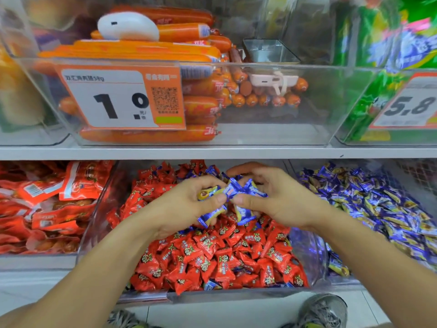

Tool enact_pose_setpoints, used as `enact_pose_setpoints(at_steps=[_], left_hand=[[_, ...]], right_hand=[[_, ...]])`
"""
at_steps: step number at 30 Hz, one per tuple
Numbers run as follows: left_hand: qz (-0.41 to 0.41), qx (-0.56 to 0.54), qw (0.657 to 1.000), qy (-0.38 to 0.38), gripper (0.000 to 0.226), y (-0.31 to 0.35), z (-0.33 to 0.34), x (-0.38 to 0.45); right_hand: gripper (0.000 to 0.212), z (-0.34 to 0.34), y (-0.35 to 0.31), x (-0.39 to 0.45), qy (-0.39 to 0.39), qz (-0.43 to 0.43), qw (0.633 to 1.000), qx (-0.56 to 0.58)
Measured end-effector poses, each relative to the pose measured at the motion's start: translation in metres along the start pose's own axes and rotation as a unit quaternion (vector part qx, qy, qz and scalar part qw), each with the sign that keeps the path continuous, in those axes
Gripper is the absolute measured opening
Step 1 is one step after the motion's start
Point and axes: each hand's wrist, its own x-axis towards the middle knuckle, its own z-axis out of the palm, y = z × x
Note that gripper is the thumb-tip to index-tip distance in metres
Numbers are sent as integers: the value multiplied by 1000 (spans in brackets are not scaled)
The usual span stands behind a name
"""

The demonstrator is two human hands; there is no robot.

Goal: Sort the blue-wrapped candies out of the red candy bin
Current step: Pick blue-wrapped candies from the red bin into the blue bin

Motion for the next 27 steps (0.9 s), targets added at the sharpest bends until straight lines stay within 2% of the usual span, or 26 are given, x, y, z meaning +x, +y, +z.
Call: enact_pose_setpoints(at_steps=[3, 5, 7, 11, 15, 17, 19, 22, 24, 27], left_hand=[[3, -28, 1000, -11, 18, 0, 19, -5], [5, -73, 997, 11, 18, 1, 30, -7], [9, -98, 994, 42, 21, 5, 40, -9], [38, -9, 994, 107, 18, 30, 62, -4], [114, 30, 985, 122, 21, 65, 113, 27], [142, 71, 980, 120, 29, 80, 144, 48], [134, 145, 974, 110, 45, 89, 169, 68], [122, 291, 945, 83, 67, 93, 185, 82], [160, 319, 928, 106, 62, 91, 180, 76], [219, 288, 909, 205, 37, 74, 157, 53]], right_hand=[[26, 16, 0, -11, 37, -24, 999, -6], [14, 17, 2, -23, 96, -31, 995, 14], [11, 10, 2, -42, 162, -42, 985, 30], [15, -26, 14, -84, 284, -35, 957, 42], [17, -69, 44, -111, 338, 16, 940, 51], [18, -90, 59, -117, 352, 29, 935, 32], [20, -111, 68, -122, 359, 21, 933, -4], [30, -137, 75, -131, 317, 0, 944, -87], [35, -148, 77, -137, 271, -3, 958, -97], [32, -149, 78, -138, 261, 0, 958, -120]])
